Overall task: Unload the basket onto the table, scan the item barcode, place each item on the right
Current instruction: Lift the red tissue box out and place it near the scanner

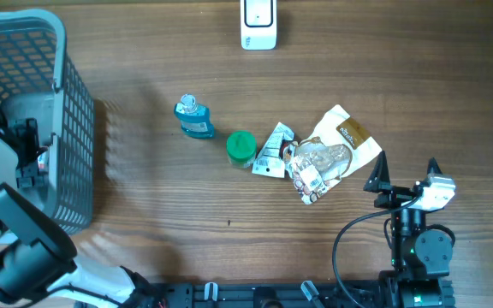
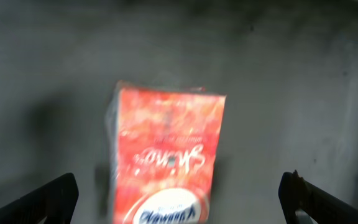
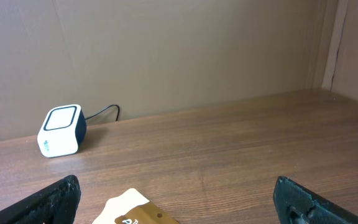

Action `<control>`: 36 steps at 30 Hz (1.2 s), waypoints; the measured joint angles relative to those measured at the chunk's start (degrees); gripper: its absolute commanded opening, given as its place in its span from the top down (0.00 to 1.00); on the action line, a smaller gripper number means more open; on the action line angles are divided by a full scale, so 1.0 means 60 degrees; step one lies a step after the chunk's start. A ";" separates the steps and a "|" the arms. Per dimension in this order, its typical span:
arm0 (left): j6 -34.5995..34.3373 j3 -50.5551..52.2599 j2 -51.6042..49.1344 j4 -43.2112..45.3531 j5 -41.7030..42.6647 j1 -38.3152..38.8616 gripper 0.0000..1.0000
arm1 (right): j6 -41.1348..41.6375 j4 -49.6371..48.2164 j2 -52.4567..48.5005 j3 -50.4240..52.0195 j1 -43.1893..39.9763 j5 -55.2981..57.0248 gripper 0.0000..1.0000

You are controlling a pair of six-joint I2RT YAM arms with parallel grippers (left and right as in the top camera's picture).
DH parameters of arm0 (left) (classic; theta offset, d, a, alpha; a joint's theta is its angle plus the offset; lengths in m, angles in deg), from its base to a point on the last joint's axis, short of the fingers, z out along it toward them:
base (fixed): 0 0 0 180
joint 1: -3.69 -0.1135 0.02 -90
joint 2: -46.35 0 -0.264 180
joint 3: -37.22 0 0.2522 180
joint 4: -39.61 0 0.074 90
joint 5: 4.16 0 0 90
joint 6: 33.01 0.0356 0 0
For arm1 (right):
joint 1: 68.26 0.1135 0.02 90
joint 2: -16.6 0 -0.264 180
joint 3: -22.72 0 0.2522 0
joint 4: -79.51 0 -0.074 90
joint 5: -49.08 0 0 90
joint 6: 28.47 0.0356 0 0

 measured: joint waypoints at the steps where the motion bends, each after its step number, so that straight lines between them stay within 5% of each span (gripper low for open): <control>1: 0.0000 0.0000 -0.0091 0.0084 -0.0007 0.0000 0.00 | 0.0000 0.0000 0.0000 0.0000 0.0000 0.0000 0.00; 7: 0.0000 -0.0029 -0.0499 0.0597 -0.0018 0.0018 0.05 | 0.0000 0.0000 0.0000 0.0000 0.0000 0.0000 0.00; 9: -0.0033 -0.0040 -0.0517 0.0729 0.0033 0.0022 0.37 | 0.0000 0.0000 0.0000 0.0000 -0.0004 0.0000 0.00; 11: -0.0066 -0.0040 -0.0565 0.0801 0.0102 0.0018 0.57 | 0.0000 0.0000 0.0000 0.0000 0.0000 0.0000 0.00; 15: -0.0080 -0.0040 -0.0714 0.0790 0.0393 0.0029 0.47 | 0.0000 0.0000 0.0000 0.0000 0.0000 0.0000 0.00; 18: -0.0098 -0.0058 -0.0714 0.0790 0.0718 0.0025 0.58 | 0.0000 0.0000 0.0004 0.0000 0.0000 0.0000 0.00; 23: -0.0102 -0.0062 -0.0714 0.0732 0.1647 0.0025 0.57 | 0.0000 0.0000 0.0004 0.0000 0.0000 0.0000 0.00; 27: -0.0120 -0.0062 -0.0688 0.0674 0.2641 0.0025 0.67 | 0.0000 0.0000 0.0004 0.0000 0.0000 0.0000 0.00; 36: -0.0113 -0.0364 0.1282 0.0102 0.3767 0.0025 0.67 | 0.0000 0.0000 0.0000 0.0000 0.0000 0.0000 0.00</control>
